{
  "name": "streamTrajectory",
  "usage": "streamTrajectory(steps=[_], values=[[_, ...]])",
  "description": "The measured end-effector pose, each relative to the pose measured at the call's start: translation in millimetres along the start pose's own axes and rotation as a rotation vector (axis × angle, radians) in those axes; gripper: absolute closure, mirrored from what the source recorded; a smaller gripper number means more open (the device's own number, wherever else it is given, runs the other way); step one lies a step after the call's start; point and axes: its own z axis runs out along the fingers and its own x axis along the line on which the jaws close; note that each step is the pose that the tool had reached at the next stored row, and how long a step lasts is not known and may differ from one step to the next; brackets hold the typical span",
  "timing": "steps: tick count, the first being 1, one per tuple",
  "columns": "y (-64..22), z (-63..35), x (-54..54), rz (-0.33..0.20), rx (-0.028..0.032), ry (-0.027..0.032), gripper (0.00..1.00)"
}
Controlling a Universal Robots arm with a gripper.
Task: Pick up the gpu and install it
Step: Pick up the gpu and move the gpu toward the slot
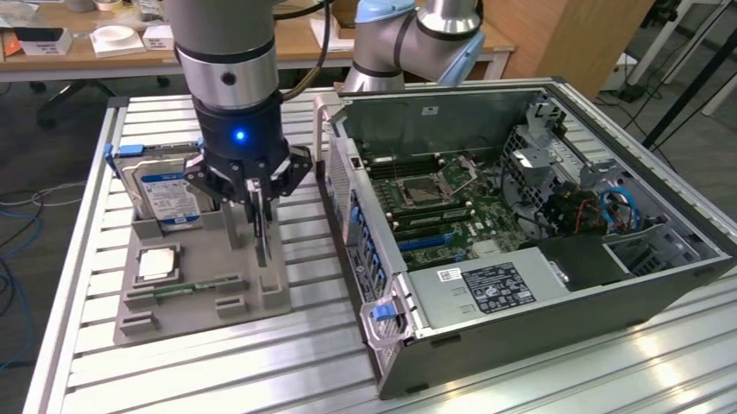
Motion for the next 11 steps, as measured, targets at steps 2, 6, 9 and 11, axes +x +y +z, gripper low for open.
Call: streamTrajectory(steps=[2,6,9,11], values=[[0.0,-0.6,0.0,0.000,0.0000,0.0000,0.74],[0.1,-1.9,0.0,0.000,0.0000,0.0000,0.74],[0.1,-2.8,-0.1,0.000,0.0000,0.0000,0.74],[0.2,-3.4,-0.1,0.000,0.0000,0.0001,0.74]])
